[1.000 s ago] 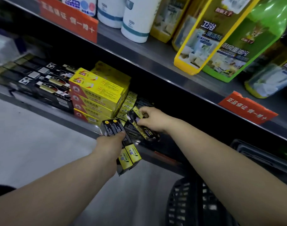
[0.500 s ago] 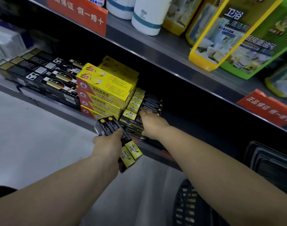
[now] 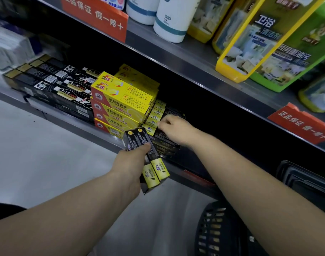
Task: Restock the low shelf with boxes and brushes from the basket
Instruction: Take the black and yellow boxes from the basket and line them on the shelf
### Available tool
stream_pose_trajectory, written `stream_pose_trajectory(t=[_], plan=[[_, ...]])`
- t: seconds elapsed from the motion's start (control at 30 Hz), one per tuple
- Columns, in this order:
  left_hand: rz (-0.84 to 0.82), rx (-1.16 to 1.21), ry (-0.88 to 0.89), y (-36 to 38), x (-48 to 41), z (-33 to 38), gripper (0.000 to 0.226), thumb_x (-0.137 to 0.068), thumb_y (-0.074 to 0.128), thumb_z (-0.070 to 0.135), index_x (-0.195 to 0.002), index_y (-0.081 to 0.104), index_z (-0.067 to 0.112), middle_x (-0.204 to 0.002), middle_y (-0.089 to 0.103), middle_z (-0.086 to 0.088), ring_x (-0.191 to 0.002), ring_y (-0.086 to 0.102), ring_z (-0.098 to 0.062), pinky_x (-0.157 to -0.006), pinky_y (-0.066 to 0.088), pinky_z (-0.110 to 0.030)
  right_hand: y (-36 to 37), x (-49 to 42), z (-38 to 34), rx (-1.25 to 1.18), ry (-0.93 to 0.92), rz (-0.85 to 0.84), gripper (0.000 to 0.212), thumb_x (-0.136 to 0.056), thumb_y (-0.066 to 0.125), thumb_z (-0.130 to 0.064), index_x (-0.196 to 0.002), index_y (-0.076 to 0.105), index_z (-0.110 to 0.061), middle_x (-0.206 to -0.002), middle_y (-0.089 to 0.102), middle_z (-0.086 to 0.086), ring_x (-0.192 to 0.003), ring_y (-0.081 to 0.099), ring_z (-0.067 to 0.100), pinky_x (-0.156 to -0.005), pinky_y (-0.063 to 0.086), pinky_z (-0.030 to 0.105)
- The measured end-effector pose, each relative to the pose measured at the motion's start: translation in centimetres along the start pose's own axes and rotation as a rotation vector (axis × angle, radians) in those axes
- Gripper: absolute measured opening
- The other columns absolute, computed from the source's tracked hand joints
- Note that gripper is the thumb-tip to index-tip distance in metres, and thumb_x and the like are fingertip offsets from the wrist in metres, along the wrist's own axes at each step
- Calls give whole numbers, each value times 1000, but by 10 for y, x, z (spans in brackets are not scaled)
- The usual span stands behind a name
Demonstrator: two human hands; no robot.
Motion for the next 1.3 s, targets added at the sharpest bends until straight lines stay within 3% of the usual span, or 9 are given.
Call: stream_pose_trajectory(t=[0.17, 0.3, 0.5, 0.57, 0.7, 0.77, 0.87, 1.1, 1.3], plan=[[-91, 29, 7, 10, 1, 0, 30, -86, 67, 25, -112, 61, 11, -91, 69, -12, -70, 66, -27, -67, 56, -40, 13, 56, -5, -554, 104, -448, 33, -92, 56, -36, -122, 48, -26, -97, 59, -10, -80, 64, 3, -63, 57, 21], [-236, -67, -50, 21, 9, 0, 37, -81, 70, 30, -111, 62, 11, -86, 71, -9, -64, 68, -24, -58, 57, -37, -1, 59, 16, -751, 113, -311, 66, -89, 61, -28, -145, 27, -24, -112, 62, 2, -101, 64, 18, -84, 56, 36], [-349, -167, -52, 32, 18, -1, 44, -74, 71, 45, -107, 66, 17, -85, 75, -6, -65, 72, -20, -49, 54, -30, -33, 57, 31, -974, 38, -377, 50, -87, 57, -11, -132, 50, -32, -115, 65, 3, -102, 63, 23, -86, 53, 34], [-316, -156, -58, 32, 16, -1, 50, -75, 70, 48, -112, 62, 15, -88, 75, -8, -65, 72, -23, -49, 54, -33, -32, 55, 36, -938, 40, -372, 39, -86, 56, -10, -122, 58, -25, -105, 65, 3, -95, 61, 20, -85, 49, 31], [-121, -115, -67, 22, 4, -2, 58, -83, 58, 58, -118, 58, 13, -103, 68, -10, -93, 65, -32, -80, 54, -45, -32, 46, 49, -939, 166, -249, 10, -89, 49, -10, -85, 58, -12, -82, 60, 7, -77, 54, 17, -72, 43, 26], [1, 13, -10, 17, -2, 3, 45, -90, 52, 50, -111, 56, 10, -82, 64, -8, -66, 62, -24, -61, 51, -33, -41, 39, 60, -1005, 269, -97, 15, -89, 53, -16, -76, 57, -11, -72, 58, 7, -62, 52, 15, -55, 43, 21], [122, 29, 42, 13, -9, 8, 56, -92, 47, 49, -129, 49, 8, -88, 57, -9, -59, 49, -19, -49, 38, -26, -56, 30, 77, -1112, 295, 79, 16, -91, 57, -24, -83, 61, -10, -74, 63, 7, -58, 58, 16, -53, 51, 21], [103, 34, 12, 19, -14, -1, 51, -93, 50, 43, -132, 44, 11, -74, 51, -6, -58, 52, -20, -55, 42, -28, -28, -14, 79, -611, 129, 139, 24, -98, 48, -27, -115, 58, -14, -107, 60, 4, -101, 54, 17, -92, 47, 32], [69, 21, -6, 21, -14, -1, 48, -95, 50, 39, -133, 45, 10, -76, 53, -6, -54, 52, -18, -49, 38, -27, -1, -28, 69, -221, -21, 37, 33, -99, 44, -22, -131, 46, -19, -116, 50, 0, -113, 49, 18, -92, 35, 23]])
Point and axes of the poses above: each hand's wrist, its own x-axis away from the middle knuckle, its own y-axis out of the palm, z = x × y, the point moved 4 cm from there along -x, towards the middle knuckle
